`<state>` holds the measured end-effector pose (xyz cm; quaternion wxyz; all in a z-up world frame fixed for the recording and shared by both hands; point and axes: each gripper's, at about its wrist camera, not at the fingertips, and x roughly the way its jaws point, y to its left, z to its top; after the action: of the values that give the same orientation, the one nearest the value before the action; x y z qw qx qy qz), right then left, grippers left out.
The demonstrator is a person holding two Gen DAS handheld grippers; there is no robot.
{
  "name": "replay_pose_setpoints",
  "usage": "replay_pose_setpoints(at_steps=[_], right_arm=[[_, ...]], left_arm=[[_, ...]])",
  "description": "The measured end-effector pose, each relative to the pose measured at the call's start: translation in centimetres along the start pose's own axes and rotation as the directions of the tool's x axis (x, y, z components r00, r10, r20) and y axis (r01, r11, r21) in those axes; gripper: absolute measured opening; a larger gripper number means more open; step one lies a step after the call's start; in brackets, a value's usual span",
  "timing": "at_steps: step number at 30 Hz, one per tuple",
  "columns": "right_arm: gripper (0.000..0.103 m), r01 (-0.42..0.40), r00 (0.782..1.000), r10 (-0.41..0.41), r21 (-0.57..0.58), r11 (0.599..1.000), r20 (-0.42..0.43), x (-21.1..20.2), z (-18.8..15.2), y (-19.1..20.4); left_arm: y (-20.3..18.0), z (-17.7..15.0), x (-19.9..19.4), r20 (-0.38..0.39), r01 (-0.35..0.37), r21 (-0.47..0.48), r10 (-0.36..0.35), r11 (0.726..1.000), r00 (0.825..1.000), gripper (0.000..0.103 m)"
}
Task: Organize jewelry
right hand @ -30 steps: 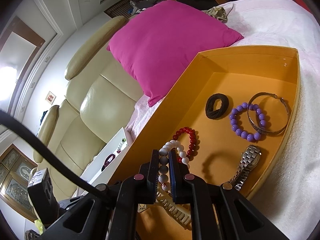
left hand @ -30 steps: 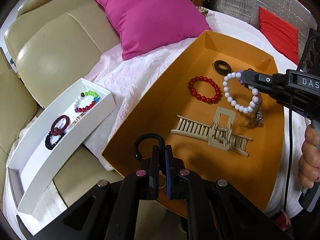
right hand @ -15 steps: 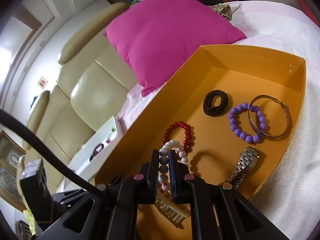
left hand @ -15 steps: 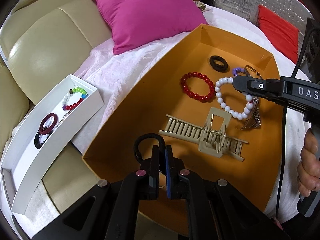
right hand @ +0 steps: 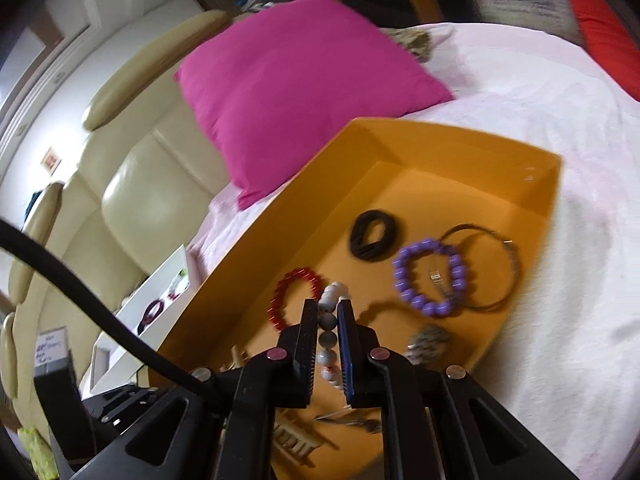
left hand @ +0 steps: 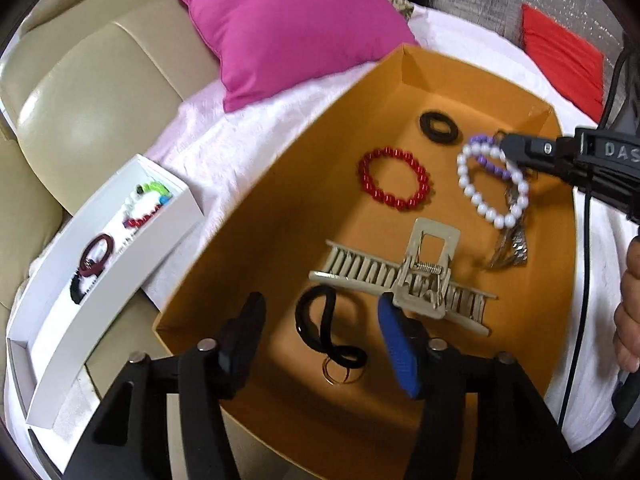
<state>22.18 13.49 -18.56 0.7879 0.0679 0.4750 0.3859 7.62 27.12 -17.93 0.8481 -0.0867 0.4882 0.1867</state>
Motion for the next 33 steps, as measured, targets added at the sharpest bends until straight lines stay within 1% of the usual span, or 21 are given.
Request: replay_pose_setpoints(at_steps=[2,4,6,9,10,11,13,15,16,17,18,19,20,21,23,25,28,30,32,33], right_arm=[[0.018,-0.018,1.000,0.019,0.046,0.999,-0.004,-0.2,0.3,-1.1],[0.018,-0.062,0.998,0.063,0.094,0.994,0.001,-0.8,0.5,-2.1],[0.018,-0.082,0.997,0.080,0.116,0.990,0.023,-1.6,0.5,-2.6],[0.018,-0.091,0.995,0.086,0.109,0.990,0.053,-2.9,0.5,-2.5],[0.018,-0.093,0.994,0.087,0.107,0.990,0.059,-3.3,0.5,-2.4],[0.018,-0.097,0.993,0.090,0.106,0.990,0.070,-3.8,0.3,-2.3],[0.018,-0.111,0.991,0.102,0.099,0.989,0.089,-4.7,0.0,-2.0],[0.018,-0.107,0.990,0.098,0.079,0.991,0.102,-5.7,-0.4,-1.4],[0.018,-0.096,0.990,0.089,0.060,0.994,0.107,-6.2,-0.6,-1.0],[0.018,-0.079,0.990,0.075,0.030,0.996,0.116,-6.9,-0.9,-0.4],[0.018,-0.059,0.991,0.058,0.001,0.998,0.124,-7.6,-1.2,0.1],[0.018,-0.037,0.990,0.041,-0.031,0.999,0.132,-8.3,-1.6,0.8],[0.018,-0.013,0.990,0.022,-0.067,0.998,0.140,-9.1,-2.0,1.6],[0.018,0.013,0.988,0.003,-0.105,0.994,0.151,-10.1,-2.6,2.3],[0.018,0.065,0.982,-0.035,-0.151,0.986,0.188,-12.1,-3.8,3.2],[0.018,0.081,0.977,-0.048,-0.152,0.985,0.206,-13.8,-4.7,3.5],[0.018,0.092,0.973,-0.058,-0.142,0.986,0.224,-16.6,-6.1,3.6],[0.018,0.133,0.967,-0.095,-0.151,0.979,0.235,-18.2,-7.0,3.9],[0.018,0.163,0.963,-0.122,-0.160,0.974,0.240,-19.5,-7.9,4.2],[0.020,0.174,0.961,-0.132,-0.161,0.971,0.244,-20.2,-8.3,4.3]], left_arm=[[0.2,0.2,-0.7,0.013,-0.002,-0.001,0.002,1.000,1.000,0.063],[0.3,0.2,-1.3,0.026,-0.011,0.000,0.011,1.000,1.000,0.064],[0.6,0.1,-2.0,0.039,-0.016,-0.002,0.016,1.000,0.999,0.064],[0.5,-0.1,-3.9,0.073,-0.016,0.001,0.016,1.000,0.997,0.064],[0.5,-0.2,-4.3,0.082,-0.020,0.004,0.020,1.000,0.996,0.067],[0.3,-0.2,-4.9,0.097,-0.033,0.008,0.032,0.999,0.995,0.070],[0.0,-0.1,-6.3,0.145,-0.075,0.018,0.072,0.997,0.987,0.074],[-0.5,0.0,-7.9,0.194,-0.148,0.023,0.141,0.989,0.971,0.076],[-0.9,0.0,-8.8,0.220,-0.194,0.029,0.183,0.981,0.958,0.078],[-1.4,0.0,-9.9,0.256,-0.252,0.043,0.233,0.967,0.938,0.080],[-1.6,0.0,-10.6,0.288,-0.291,0.054,0.264,0.955,0.921,0.082],[-2.0,-0.1,-11.6,0.323,-0.339,0.058,0.304,0.939,0.896,0.085],[-2.3,-0.3,-12.6,0.351,-0.360,0.058,0.319,0.931,0.880,0.086],[-2.4,-0.5,-13.6,0.371,-0.344,0.061,0.299,0.937,0.879,0.086],[-2.3,-0.6,-14.9,0.376,-0.307,0.052,0.266,0.950,0.888,0.086],[-2.1,-0.7,-16.1,0.379,-0.287,0.036,0.253,0.957,0.890,0.086],[-2.1,-1.1,-18.0,0.403,-0.282,0.019,0.251,0.959,0.880,0.086],[-2.1,-1.5,-19.5,0.422,-0.273,0.007,0.244,0.962,0.873,0.086],[-2.4,-1.9,-20.6,0.436,-0.259,0.001,0.233,0.966,0.869,0.086],[-2.8,-2.3,-21.0,0.439,-0.258,-0.002,0.233,0.966,0.868,0.086]])
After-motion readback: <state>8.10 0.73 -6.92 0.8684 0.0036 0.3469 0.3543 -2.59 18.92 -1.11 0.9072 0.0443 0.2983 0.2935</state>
